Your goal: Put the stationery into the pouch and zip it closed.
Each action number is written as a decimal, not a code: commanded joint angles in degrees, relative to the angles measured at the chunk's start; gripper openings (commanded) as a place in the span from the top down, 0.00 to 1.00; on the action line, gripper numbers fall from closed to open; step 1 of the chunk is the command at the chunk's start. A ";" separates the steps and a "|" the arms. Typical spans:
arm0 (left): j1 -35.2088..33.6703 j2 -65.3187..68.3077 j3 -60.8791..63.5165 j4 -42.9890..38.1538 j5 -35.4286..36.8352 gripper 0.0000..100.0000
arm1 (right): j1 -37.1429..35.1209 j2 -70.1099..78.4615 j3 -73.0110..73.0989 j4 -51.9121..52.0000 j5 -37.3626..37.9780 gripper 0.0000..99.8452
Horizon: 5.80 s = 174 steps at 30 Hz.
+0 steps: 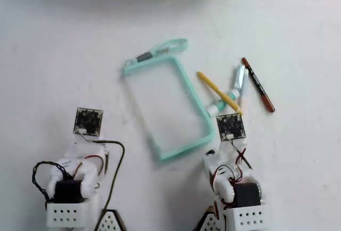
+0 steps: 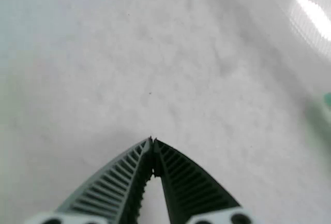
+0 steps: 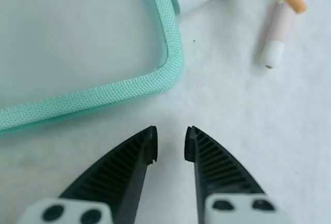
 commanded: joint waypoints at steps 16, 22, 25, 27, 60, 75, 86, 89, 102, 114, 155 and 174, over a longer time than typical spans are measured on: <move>0.04 -0.22 -0.35 -0.79 0.53 0.97 | 0.22 -0.13 0.44 0.31 0.44 0.90; -0.13 -0.22 -0.35 -0.88 0.44 0.97 | 0.22 -0.13 0.44 0.31 0.44 0.90; 0.04 -0.22 -0.35 -1.23 0.53 0.97 | 0.22 -0.13 0.44 0.31 0.44 0.90; 0.04 -0.22 -0.35 -0.88 0.53 0.97 | 0.31 -0.13 0.44 0.31 0.44 0.90; -0.22 -0.22 -0.35 -0.79 0.18 0.97 | -21.93 -0.13 0.44 0.31 0.44 0.90; -0.22 -0.22 -0.35 -0.79 0.18 0.97 | -32.13 -0.13 0.44 0.31 0.44 0.90; -0.22 -0.22 -0.35 -0.79 0.18 0.97 | -32.13 -0.13 0.44 0.31 0.44 0.90; -0.22 -0.22 -0.35 -0.79 0.18 0.97 | -32.13 -0.13 0.44 0.31 0.44 0.90; 0.04 -0.22 -0.35 -0.79 0.18 0.97 | -32.31 -0.13 0.44 0.31 0.44 0.90; -0.04 -0.22 -0.35 -0.88 0.18 0.97 | -33.27 -0.13 0.44 -0.04 0.53 0.90; 14.37 -0.31 -3.16 -1.76 -37.63 0.97 | 2.51 -0.40 0.35 -44.53 5.36 0.89; 5.14 0.04 -13.89 -21.89 0.18 0.77 | 2.42 -0.40 0.35 -44.44 5.36 0.89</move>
